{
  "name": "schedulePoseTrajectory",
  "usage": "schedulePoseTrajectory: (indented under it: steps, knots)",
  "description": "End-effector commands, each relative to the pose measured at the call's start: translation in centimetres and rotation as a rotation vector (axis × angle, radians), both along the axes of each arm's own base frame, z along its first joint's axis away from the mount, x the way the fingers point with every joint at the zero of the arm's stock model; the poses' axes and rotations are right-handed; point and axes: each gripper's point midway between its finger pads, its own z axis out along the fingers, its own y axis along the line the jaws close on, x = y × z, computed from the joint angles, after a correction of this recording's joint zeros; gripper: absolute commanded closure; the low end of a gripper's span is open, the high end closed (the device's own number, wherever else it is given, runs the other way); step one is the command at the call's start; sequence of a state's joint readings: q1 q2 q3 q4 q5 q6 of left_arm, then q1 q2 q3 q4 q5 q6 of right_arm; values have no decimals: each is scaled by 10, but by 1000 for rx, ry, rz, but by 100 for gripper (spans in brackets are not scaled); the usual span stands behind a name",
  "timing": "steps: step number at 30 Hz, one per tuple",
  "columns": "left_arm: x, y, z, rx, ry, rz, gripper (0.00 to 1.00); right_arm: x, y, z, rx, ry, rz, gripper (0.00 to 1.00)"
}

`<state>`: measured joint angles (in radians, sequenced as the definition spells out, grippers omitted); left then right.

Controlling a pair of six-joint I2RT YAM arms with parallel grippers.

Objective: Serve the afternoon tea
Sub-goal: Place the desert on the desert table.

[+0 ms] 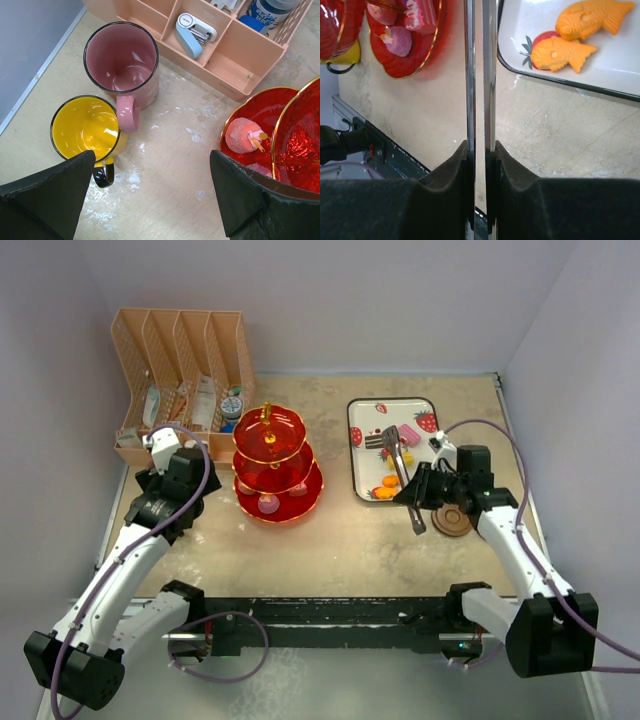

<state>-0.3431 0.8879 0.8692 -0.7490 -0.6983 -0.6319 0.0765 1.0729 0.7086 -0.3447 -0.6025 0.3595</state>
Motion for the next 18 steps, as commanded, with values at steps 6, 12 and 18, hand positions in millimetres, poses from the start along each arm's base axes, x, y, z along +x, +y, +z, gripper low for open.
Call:
schedulePoseTrajectory:
  steps: [6,12,18]
  knots:
    - [5,-3,10,-2,-36,-12,6,3,61,79,34,-283,183,90]
    - [6,-2,10,-1,-37,-7,6,-7,67,91,74,-347,207,90]
    - [6,-2,9,2,-31,-9,7,-26,72,82,91,-342,241,89]
